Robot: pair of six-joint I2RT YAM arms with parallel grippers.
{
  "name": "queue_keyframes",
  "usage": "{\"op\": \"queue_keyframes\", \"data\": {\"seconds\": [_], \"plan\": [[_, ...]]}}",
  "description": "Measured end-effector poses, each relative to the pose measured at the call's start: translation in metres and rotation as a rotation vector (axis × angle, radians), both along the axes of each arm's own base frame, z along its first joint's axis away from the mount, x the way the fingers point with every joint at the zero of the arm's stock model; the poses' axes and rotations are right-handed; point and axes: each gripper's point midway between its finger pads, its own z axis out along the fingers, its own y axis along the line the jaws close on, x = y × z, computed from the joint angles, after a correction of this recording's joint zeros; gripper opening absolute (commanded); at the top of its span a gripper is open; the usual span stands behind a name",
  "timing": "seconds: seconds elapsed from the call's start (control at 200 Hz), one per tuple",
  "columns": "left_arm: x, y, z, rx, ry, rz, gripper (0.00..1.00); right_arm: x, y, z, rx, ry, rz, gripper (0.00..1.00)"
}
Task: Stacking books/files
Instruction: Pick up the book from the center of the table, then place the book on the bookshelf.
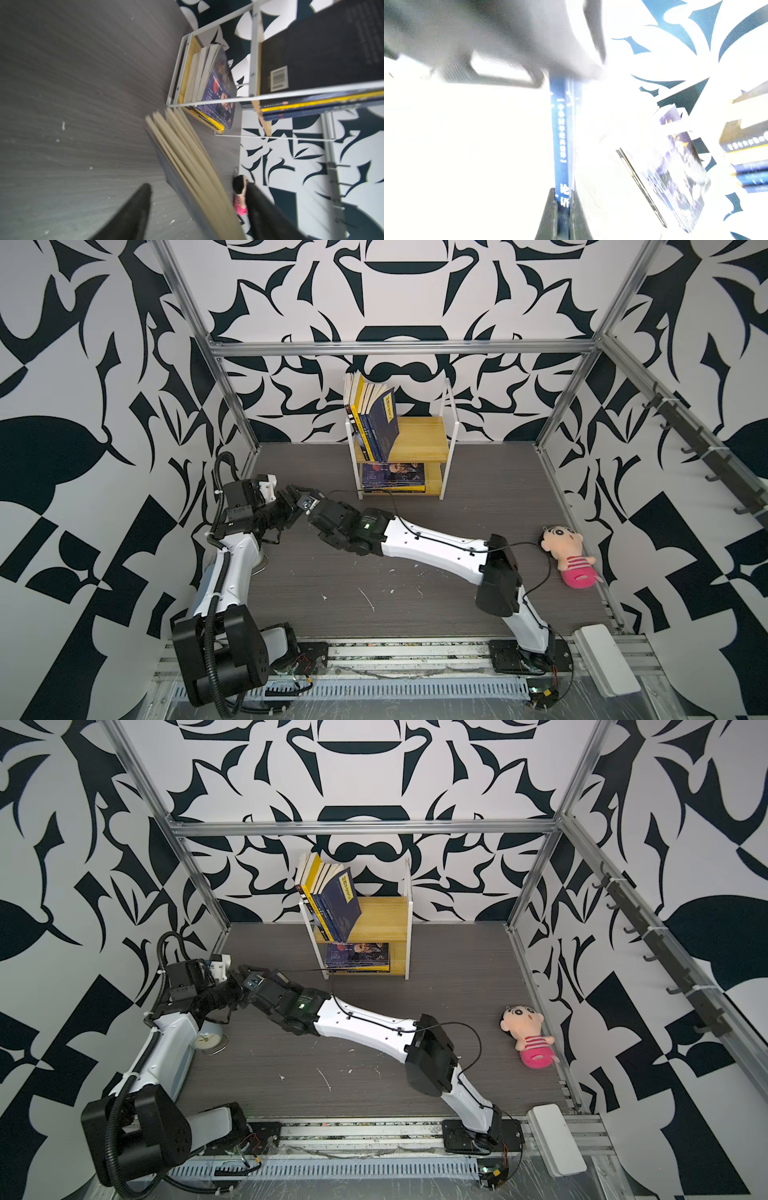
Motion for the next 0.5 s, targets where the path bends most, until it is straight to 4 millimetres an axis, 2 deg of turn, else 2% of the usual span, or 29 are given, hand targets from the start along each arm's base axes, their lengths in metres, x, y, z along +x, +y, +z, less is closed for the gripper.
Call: {"op": "queue_keyframes", "data": {"seconds": [0.05, 0.135, 0.235, 0.37, 0.5], "plan": [[0.001, 0.005, 0.001, 0.025, -0.017, 0.002, 1.0, 0.005, -0.019, 0.003, 0.011, 0.004, -0.026, 0.0], [0.002, 0.013, 0.003, 0.077, -0.044, 0.0, 1.0, 0.014, -0.054, 0.016, 0.053, 0.002, -0.077, 0.0], [0.004, 0.02, 0.007, 0.167, -0.082, -0.008, 1.0, 0.024, -0.096, 0.046, 0.175, -0.016, -0.142, 0.0], [0.005, 0.028, -0.001, 0.271, -0.099, -0.016, 1.0, 0.036, -0.156, 0.112, 0.445, -0.088, -0.227, 0.0], [0.004, 0.033, -0.008, 0.349, -0.114, -0.034, 1.0, 0.042, -0.2, 0.179, 0.668, -0.207, -0.277, 0.0]]}}
